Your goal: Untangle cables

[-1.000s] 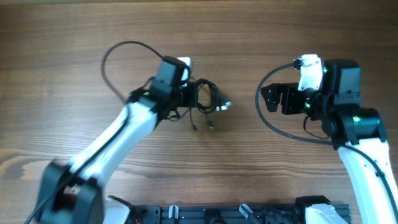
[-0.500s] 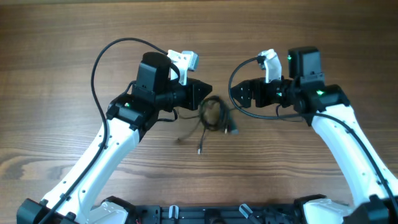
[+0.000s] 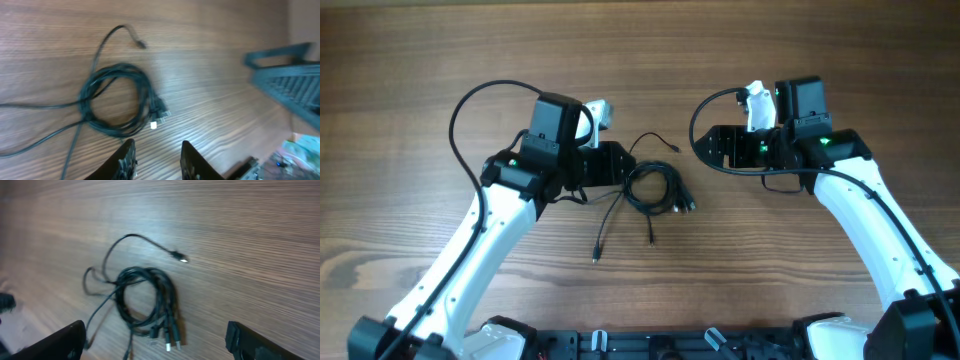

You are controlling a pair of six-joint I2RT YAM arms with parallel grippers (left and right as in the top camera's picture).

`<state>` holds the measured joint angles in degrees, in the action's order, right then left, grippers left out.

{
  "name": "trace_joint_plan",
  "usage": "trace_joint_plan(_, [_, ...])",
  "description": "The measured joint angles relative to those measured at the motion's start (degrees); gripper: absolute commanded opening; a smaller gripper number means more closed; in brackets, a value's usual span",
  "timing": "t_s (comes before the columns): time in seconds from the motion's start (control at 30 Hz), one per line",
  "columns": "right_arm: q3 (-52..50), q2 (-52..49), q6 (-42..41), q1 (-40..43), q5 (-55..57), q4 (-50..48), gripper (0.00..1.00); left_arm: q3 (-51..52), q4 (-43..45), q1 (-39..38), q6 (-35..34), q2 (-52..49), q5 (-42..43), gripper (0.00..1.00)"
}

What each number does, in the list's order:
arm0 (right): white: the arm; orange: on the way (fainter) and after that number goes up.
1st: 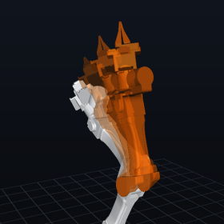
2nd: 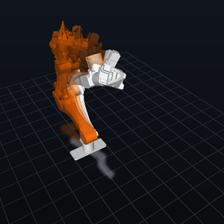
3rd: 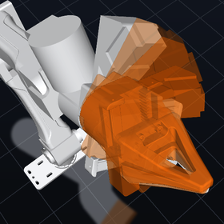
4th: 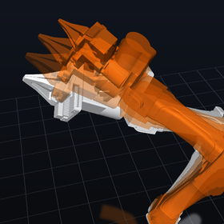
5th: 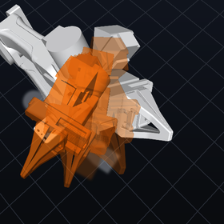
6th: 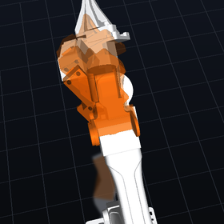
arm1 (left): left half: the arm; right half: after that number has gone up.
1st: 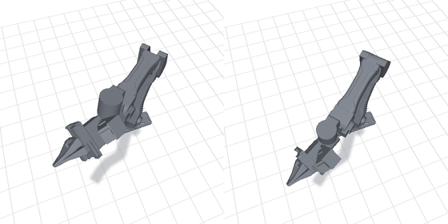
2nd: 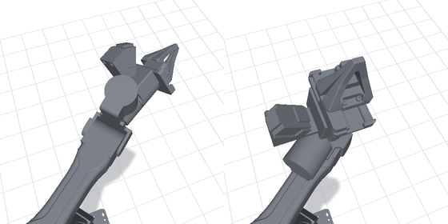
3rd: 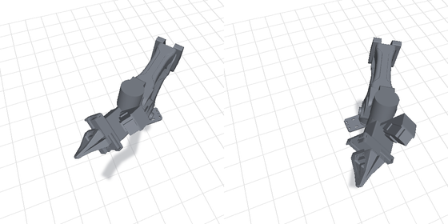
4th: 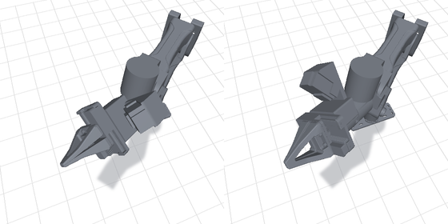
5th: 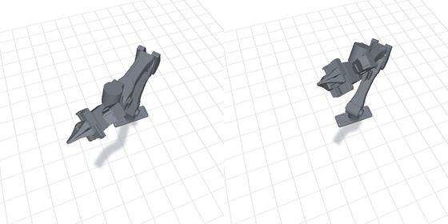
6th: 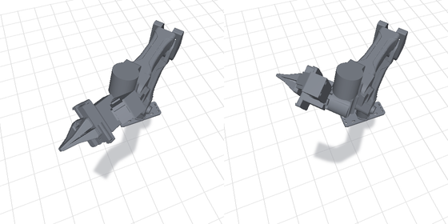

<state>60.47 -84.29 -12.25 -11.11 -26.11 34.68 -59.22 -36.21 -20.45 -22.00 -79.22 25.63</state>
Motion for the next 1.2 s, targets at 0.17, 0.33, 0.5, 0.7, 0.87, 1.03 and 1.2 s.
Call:
trace_joint_plan(0.17, [0.0,0.0,-1.9,0.0,2.8,1.0,0.92,0.7,-2.2,0.0,-5.3,-6.8,-2.5,0.25])
trace_joint_plan(0.33, [0.0,0.0,-2.3,0.0,3.3,1.3,0.92,2.7,-2.4,-1.4,-13.1,-13.9,-3.4,0.27])
trace_joint_plan(0.5, [0.0,0.0,-3.2,0.0,3.3,1.3,0.93,2.7,-1.0,-6.0,-17.5,-18.1,-4.4,0.27])
trace_joint_plan(0.7, [0.0,0.0,-3.6,0.0,3.3,1.8,0.96,2.7,0.7,-8.1,-21.7,-22.0,-6.6,0.29])
trace_joint_plan(0.87, [0.0,0.0,-4.0,0.0,3.3,2.0,0.98,2.7,2.1,-8.1,-23.2,-22.1,-9.6,0.30])
trace_joint_plan(1.03, [0.0,0.0,-4.0,0.0,3.3,2.1,0.98,2.7,3.8,-8.1,-24.7,-22.1,-12.0,0.30])
trace_joint_plan(1.2, [0.0,0.0,-4.0,0.0,3.3,2.1,0.99,2.7,3.9,-8.1,-24.9,-22.1,-12.5,0.30])
